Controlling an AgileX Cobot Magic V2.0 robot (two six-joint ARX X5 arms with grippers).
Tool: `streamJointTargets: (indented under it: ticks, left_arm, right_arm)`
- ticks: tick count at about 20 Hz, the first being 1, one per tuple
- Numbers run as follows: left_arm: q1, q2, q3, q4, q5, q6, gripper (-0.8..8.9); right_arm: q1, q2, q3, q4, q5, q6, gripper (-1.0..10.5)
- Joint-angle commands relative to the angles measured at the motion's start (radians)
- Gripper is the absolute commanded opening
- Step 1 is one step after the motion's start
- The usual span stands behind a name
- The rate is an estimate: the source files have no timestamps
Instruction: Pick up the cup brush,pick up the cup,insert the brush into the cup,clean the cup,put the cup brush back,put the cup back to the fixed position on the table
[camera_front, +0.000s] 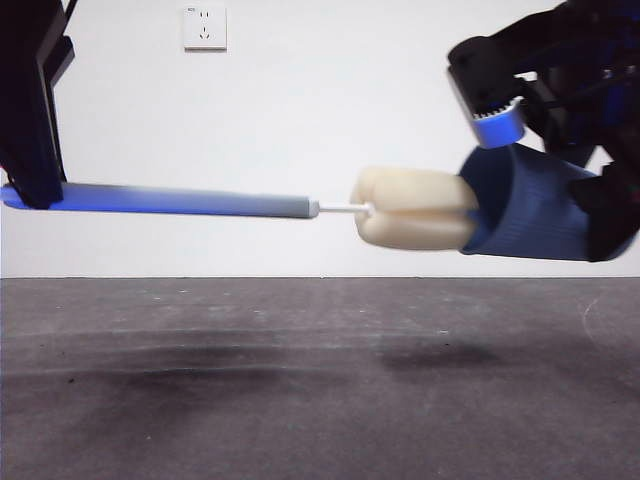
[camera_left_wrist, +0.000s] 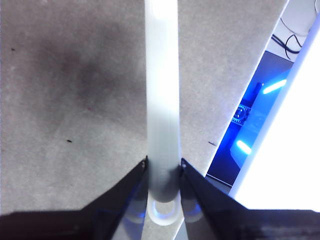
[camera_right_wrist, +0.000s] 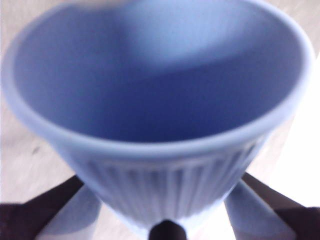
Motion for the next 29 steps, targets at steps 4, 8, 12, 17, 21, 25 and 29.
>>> streamJointTargets:
  ticks: [4,8,12,17,21,25,29]
  left_arm:
    - [-0.002,0.010,0.000,0.051,0.014,0.003,-0.08]
    - [-0.003,0.054,0.000,0.085,0.084,-0.008,-0.08]
    - [-0.003,0.156,0.000,0.188,0.137,-0.057,-0.08]
    - [-0.003,0.173,0.000,0.276,0.176,-0.111,-0.08]
    - [0.000,0.167,0.000,0.125,0.117,-0.098,-0.08]
    - [0.034,0.088,0.000,-0.001,0.071,-0.080,-0.08]
    - [0.063,-0.033,0.000,-0.162,0.027,-0.059,-0.08]
  right_arm:
    - [0.053,0.039,0.001,0.045,0.003,-0.036,-0.2]
    - [0.098,0.064,0.001,0.098,0.003,-0.052,-0.2]
    - [0.146,0.097,0.001,0.118,0.002,-0.052,-0.2]
    - [0.193,0.103,0.001,0.154,0.001,-0.090,-0.2]
    - [0.201,0.103,0.001,0.149,0.026,-0.083,-0.2]
    - [0.188,0.103,0.001,0.122,0.048,-0.070,-0.2]
    - [0.187,0.103,0.001,0.122,0.047,-0.066,-0.2]
